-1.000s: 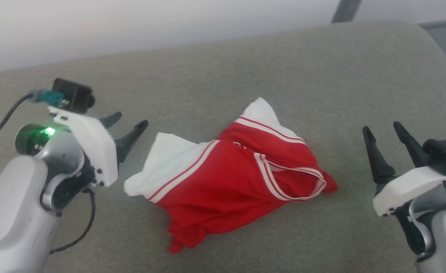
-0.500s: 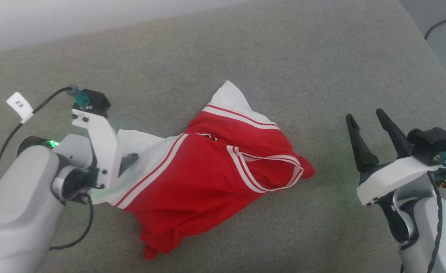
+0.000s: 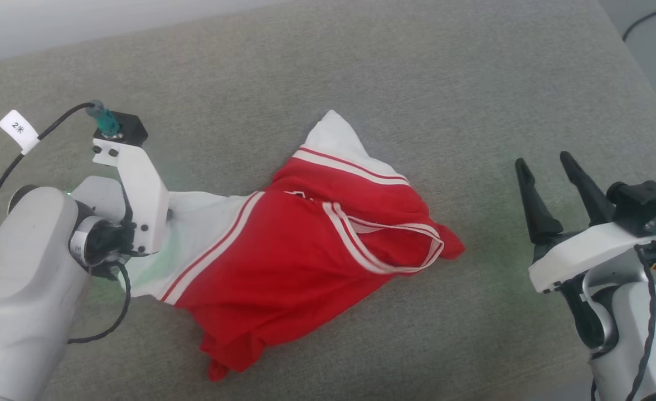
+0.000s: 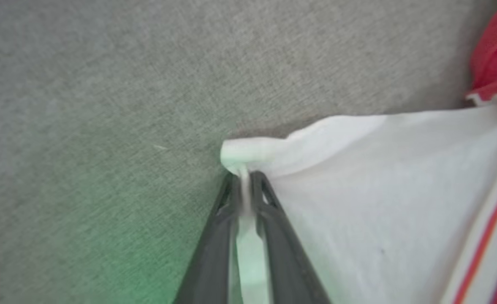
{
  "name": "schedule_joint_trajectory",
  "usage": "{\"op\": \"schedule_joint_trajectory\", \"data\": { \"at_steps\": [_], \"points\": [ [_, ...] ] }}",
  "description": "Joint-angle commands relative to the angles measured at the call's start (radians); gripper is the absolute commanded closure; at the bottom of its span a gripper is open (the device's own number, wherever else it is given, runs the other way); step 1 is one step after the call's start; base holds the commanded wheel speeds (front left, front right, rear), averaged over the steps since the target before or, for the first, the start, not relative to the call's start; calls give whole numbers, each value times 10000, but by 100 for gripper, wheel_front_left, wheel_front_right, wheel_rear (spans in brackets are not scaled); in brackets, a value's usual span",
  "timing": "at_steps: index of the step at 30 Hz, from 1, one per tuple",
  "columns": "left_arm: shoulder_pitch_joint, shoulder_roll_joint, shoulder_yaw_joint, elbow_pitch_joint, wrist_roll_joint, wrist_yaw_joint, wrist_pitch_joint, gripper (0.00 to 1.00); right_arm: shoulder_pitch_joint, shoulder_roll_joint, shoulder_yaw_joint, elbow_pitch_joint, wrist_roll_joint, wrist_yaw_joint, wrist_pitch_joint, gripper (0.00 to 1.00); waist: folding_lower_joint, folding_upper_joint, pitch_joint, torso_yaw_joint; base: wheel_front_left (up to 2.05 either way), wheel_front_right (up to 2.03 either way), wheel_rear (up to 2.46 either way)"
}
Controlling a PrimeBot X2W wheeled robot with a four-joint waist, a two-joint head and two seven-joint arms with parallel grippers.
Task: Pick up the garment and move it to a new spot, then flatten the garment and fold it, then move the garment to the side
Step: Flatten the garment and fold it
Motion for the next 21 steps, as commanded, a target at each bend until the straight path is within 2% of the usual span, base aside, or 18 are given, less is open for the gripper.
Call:
{"op": "schedule_joint_trajectory", "data": {
  "at_steps": [1,3,8,11,15,21],
  "points": [
    [867,-70,-461,640,141,-66,187,100,-120,3,-62,25,-42,1,-97,0,0,-1,11,75,0,0,0],
    [671,-85,-244,604,-9,-104,-75,100,-83,-28,-140,26,-83,1,-92,0,0,-1,-15,212,0,0,0],
    [227,518,185,223,119,-147,-769,100,67,-100,-423,-27,-166,2,-4,0,0,-1,-136,626,0,0,0],
    [193,697,529,-204,-18,-82,-1183,100,149,-123,-535,-94,-217,1,83,0,0,-1,-234,870,0,0,0],
    [395,1253,931,-545,-52,118,-1590,100,321,-168,-641,-217,-263,1,202,0,0,-1,-368,1132,0,0,0],
    [909,2148,1381,-580,174,654,-2052,100,501,-186,-668,-425,-285,-1,436,0,0,-1,-480,1293,0,0,0]
  ]
}}
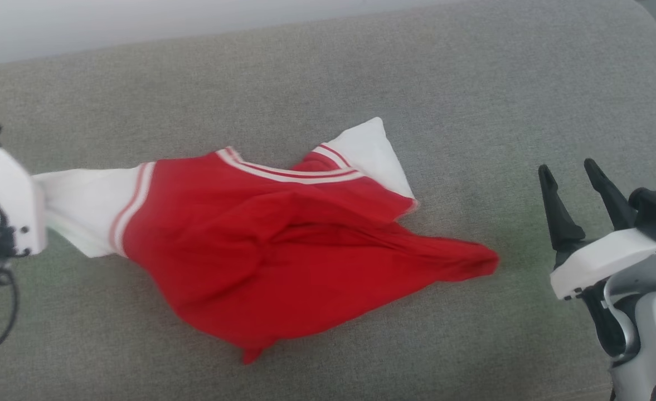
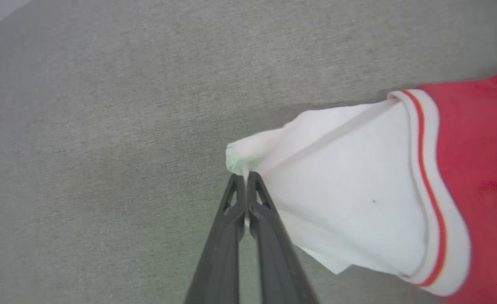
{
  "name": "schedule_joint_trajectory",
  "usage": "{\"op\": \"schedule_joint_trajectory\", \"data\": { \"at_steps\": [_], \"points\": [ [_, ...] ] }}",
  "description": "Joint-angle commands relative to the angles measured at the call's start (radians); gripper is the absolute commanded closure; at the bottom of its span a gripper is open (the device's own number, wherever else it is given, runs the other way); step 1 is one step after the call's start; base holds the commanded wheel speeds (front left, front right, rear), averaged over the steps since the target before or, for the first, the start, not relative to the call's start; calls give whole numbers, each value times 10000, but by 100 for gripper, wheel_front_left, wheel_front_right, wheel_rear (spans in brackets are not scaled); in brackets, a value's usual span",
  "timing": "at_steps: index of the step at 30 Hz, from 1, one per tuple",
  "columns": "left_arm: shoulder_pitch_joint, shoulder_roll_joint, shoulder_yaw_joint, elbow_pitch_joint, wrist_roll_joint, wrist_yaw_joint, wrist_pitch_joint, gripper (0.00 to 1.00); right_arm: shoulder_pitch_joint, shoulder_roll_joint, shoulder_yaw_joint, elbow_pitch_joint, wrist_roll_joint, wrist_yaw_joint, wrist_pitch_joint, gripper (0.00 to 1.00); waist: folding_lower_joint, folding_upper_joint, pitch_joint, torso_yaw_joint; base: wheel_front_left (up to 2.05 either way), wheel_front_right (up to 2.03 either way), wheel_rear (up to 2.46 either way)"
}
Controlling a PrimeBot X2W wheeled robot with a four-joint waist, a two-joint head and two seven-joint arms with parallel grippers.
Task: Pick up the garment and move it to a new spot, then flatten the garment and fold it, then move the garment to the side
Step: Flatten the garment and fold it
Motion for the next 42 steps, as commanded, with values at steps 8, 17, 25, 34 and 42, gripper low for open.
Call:
{"op": "schedule_joint_trajectory", "data": {
  "at_steps": [8,17,25,34,42],
  "points": [
    [907,874,215,849,499,751,-586,100,326,-112,-35,-249,-12,-1,282,0,-1,0,-53,14,0,0,0],
    [1196,127,597,1751,-406,593,-939,84,401,-139,44,-469,-27,-1,488,0,-1,0,-85,96,0,0,0],
    [1074,11,666,1411,-528,555,-1057,0,496,-248,1,-574,-34,-1,622,0,-1,0,-316,384,0,0,0],
    [1536,-126,751,-179,-569,615,-1682,0,544,-338,176,-711,71,-1,813,0,-1,0,-642,943,0,0,0],
    [2846,-647,1105,-2559,-321,646,-4167,0,279,-700,559,-566,313,-1,1195,0,-1,0,-796,1734,0,0,0]
  ]
}}
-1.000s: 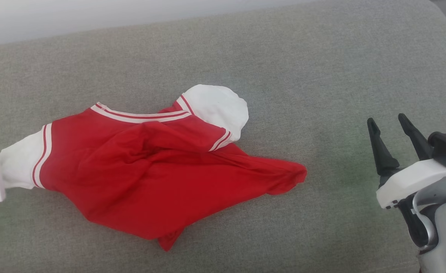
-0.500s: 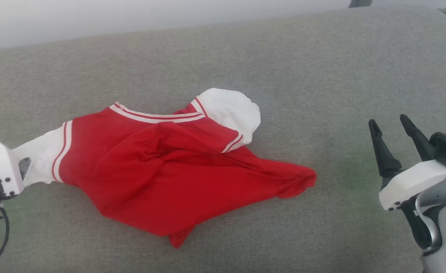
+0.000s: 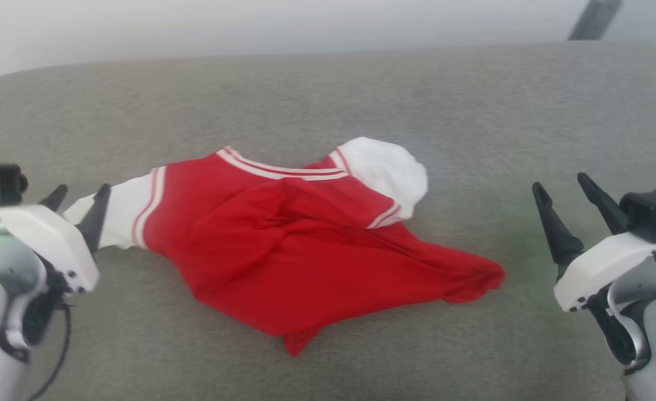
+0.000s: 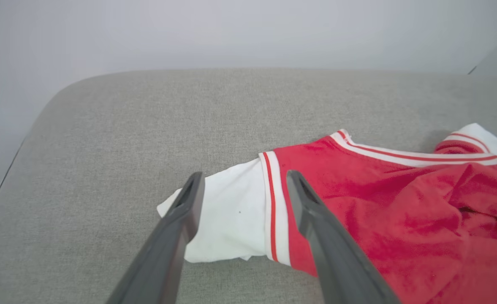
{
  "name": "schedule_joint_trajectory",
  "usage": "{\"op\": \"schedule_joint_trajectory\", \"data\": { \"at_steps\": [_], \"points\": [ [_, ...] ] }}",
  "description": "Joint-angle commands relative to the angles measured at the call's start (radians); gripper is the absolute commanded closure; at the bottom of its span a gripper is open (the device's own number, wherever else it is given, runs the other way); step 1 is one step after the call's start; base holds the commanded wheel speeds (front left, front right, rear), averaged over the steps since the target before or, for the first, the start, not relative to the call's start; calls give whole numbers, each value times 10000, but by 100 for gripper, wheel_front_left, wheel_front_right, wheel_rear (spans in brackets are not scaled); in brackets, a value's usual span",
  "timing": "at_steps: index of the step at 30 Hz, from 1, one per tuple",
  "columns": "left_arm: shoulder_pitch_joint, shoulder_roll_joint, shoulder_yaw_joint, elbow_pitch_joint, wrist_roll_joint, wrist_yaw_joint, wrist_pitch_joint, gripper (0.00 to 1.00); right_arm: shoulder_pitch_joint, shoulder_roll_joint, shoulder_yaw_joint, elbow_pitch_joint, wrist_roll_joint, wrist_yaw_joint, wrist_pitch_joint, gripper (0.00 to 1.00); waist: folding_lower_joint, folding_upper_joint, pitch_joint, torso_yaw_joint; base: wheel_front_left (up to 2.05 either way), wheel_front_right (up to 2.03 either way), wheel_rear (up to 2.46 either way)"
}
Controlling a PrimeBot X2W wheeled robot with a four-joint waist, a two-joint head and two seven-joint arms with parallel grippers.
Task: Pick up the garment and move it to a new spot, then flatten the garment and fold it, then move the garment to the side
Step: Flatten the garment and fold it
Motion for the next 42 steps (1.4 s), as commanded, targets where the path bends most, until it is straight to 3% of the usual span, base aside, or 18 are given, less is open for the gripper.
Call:
{"op": "schedule_joint_trajectory", "data": {
  "at_steps": [1,8,18,30,39,40,41,42],
  "points": [
    [427,-138,110,-412,239,62,-612,0,-160,-119,129,87,137,1,132,0,0,0,-41,350,0,0,0],
    [1663,-717,241,-1533,654,147,-2864,0,-527,-654,807,398,533,2,539,0,0,0,-7,1223,0,0,0],
    [2554,-1758,164,-1500,689,-93,-4968,0,-1419,-1732,2204,878,1329,1,1597,0,0,0,268,2390,0,0,0],
    [2567,-3060,494,-1157,916,-764,-5671,0,-2715,-2499,2858,2292,1914,1,3601,0,0,0,810,3504,0,0,0],
    [2744,-4474,1684,-1600,2172,-1607,-5671,0,-3241,-2565,3190,3988,2285,-5,5457,0,0,0,1101,4139,0,0,0],
    [2782,-4600,1818,-1612,2324,-1683,-5672,0,-3238,-2545,3311,4130,2280,-7,5599,26,0,0,1094,4177,0,0,0],
    [2784,-4749,1972,-1651,2429,-1766,-5672,0,-3274,-2538,3379,4180,2308,-5,5602,100,0,0,1089,4202,0,0,0],
    [2810,-4880,2111,-1662,2527,-1836,-5672,0,-3293,-2536,3434,4245,2365,-5,5616,100,0,0,1075,4217,0,0,0]
  ]
}}
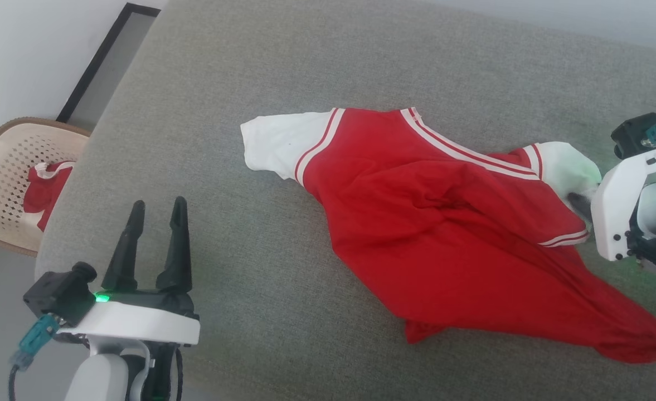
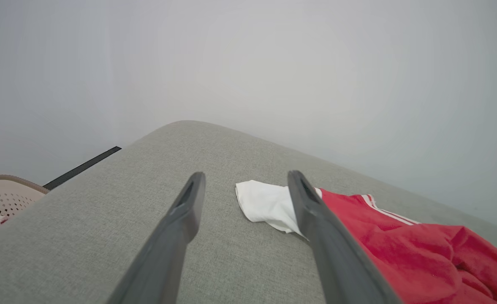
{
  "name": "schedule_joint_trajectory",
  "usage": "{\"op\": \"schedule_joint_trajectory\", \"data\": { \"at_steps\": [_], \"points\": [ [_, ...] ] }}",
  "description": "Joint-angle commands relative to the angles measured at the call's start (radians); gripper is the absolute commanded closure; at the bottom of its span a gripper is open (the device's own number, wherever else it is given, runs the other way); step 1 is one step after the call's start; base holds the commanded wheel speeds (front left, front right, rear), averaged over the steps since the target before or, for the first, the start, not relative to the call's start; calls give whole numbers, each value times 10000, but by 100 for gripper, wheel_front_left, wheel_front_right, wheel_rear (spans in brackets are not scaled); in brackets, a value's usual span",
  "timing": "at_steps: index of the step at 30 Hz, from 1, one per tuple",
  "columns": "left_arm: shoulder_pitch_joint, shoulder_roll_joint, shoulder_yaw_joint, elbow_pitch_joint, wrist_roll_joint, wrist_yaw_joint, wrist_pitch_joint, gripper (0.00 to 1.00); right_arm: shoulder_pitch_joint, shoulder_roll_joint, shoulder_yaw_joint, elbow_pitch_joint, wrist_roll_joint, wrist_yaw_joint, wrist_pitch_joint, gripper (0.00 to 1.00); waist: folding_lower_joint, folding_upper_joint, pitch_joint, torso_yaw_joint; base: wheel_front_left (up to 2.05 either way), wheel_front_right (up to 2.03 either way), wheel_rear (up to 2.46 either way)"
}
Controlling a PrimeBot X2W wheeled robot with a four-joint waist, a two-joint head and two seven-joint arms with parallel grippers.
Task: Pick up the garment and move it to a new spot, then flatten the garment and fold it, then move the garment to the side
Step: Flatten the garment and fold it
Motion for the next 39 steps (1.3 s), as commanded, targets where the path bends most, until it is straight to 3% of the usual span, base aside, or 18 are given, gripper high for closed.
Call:
{"op": "schedule_joint_trajectory", "data": {
  "at_steps": [1,9,20,25,29,30,31,32,33,39],
  "points": [
    [99,-87,154,-54,273,-85,-41,0,433,115,318,477,55,-13,238,100,0,-1,-34,10,0,0,0],
    [592,-453,991,-40,798,-278,-42,0,320,-249,246,87,393,-10,-35,100,0,-1,-480,-489,0,0,0],
    [992,38,1291,-328,774,-280,-42,0,1299,-831,-656,-1522,700,-9,639,100,0,-1,-1263,-1853,0,0,0],
    [1018,135,1258,-332,699,-281,-43,0,2057,-743,-1284,-2032,612,-9,781,100,0,-1,-1338,-2089,0,0,0],
    [839,136,1202,-256,603,-282,-43,0,2504,-313,-1786,-1953,432,-9,613,100,0,-1,-1301,-2170,0,0,0],
    [798,160,1191,-219,605,-282,-43,0,2562,-204,-1837,-1819,426,-9,580,90,0,-1,-1293,-2180,0,0,0],
    [768,172,1175,-182,590,-282,-43,0,2586,-44,-1873,-1687,429,-9,495,64,0,-1,-1292,-2188,0,0,0],
    [742,209,1115,-140,572,-282,-42,0,2571,69,-1937,-1540,350,-7,386,10,0,-1,-1294,-2190,0,0,0],
    [707,260,1066,-96,576,-282,-44,0,2550,169,-1955,-1393,295,-9,323,0,0,-1,-1301,-2192,0,0,0],
    [379,802,686,233,252,-283,-42,0,2272,512,-2027,-1316,209,-9,-149,0,0,-1,-1357,-2374,0,0,0]
  ]
}}
